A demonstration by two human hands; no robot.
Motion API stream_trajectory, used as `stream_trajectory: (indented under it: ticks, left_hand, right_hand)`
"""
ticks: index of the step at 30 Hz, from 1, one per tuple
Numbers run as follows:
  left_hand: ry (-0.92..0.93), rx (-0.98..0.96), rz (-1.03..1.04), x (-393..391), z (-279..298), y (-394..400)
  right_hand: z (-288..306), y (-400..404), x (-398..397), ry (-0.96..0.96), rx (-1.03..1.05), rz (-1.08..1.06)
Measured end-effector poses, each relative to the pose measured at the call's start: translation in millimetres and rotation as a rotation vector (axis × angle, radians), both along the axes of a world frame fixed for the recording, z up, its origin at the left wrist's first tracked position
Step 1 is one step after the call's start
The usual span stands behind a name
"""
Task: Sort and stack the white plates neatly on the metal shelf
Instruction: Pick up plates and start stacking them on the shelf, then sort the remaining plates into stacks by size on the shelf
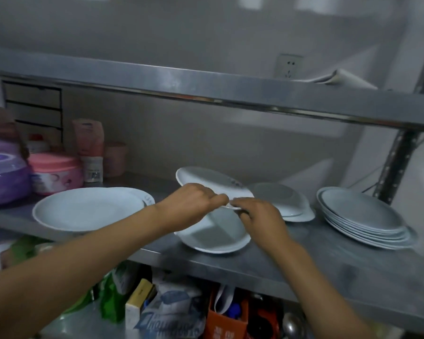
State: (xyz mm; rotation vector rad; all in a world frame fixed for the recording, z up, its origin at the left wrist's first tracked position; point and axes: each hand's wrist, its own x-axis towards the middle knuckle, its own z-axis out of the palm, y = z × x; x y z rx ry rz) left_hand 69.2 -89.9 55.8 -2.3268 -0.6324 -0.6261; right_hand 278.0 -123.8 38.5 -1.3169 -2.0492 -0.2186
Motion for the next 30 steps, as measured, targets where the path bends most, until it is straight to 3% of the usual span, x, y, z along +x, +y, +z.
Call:
stream_trajectory:
  ticks: [2, 6, 8, 19, 30]
  left_hand:
    - [-0.031, -0.058, -0.016, 2, -5, -11]
    - [-0.156, -0.611, 0.010, -1, 1, -32]
    - [-0.176, -0.704, 0.048, -9, 4, -39]
    - [-0.068, -0.608, 0.260, -41, -5, -43]
    - [-0.024, -0.624, 0.314, 0, 2, -39]
  right_hand:
    - [-1, -16, 3, -0.065, 0.050, 0.009]
    - [-6, -33, 9, -0.223, 0.016, -0.027]
    - [-10, -39, 12, -0.264, -0.019, -0.040]
    - [-22, -55, 4, -0.386, -0.167, -0.080]
    - [-29, -64, 0, -0.191, -0.286, -0.059]
